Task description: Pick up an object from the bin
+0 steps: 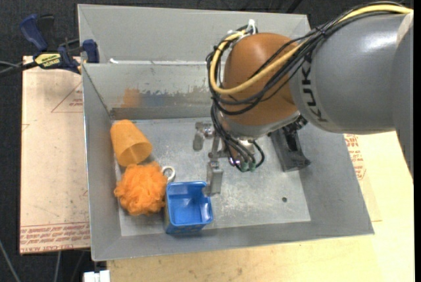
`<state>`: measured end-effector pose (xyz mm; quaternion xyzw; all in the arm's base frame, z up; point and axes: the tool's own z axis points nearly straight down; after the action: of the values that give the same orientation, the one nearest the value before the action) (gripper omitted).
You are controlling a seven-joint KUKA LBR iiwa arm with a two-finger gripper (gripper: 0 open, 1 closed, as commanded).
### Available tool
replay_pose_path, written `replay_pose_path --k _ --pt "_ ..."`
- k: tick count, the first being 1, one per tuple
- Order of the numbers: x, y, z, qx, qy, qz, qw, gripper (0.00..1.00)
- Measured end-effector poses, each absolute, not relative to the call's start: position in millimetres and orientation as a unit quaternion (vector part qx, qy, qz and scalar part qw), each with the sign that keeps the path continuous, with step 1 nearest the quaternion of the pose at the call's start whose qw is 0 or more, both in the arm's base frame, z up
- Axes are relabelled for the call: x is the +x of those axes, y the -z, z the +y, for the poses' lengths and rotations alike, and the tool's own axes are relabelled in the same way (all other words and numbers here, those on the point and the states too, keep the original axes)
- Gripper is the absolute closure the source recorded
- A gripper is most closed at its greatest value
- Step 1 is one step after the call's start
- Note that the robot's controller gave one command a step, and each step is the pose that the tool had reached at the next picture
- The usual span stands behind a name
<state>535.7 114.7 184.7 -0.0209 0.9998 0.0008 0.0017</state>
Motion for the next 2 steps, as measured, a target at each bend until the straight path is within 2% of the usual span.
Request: replay_pose_path --k 1,2 --pt "538.0 -150 116 0.008 -0.002 1.000 -0.002 0.00" --pt "528.7 -117 113 0.070 -0.001 0.998 0.001 0.00"
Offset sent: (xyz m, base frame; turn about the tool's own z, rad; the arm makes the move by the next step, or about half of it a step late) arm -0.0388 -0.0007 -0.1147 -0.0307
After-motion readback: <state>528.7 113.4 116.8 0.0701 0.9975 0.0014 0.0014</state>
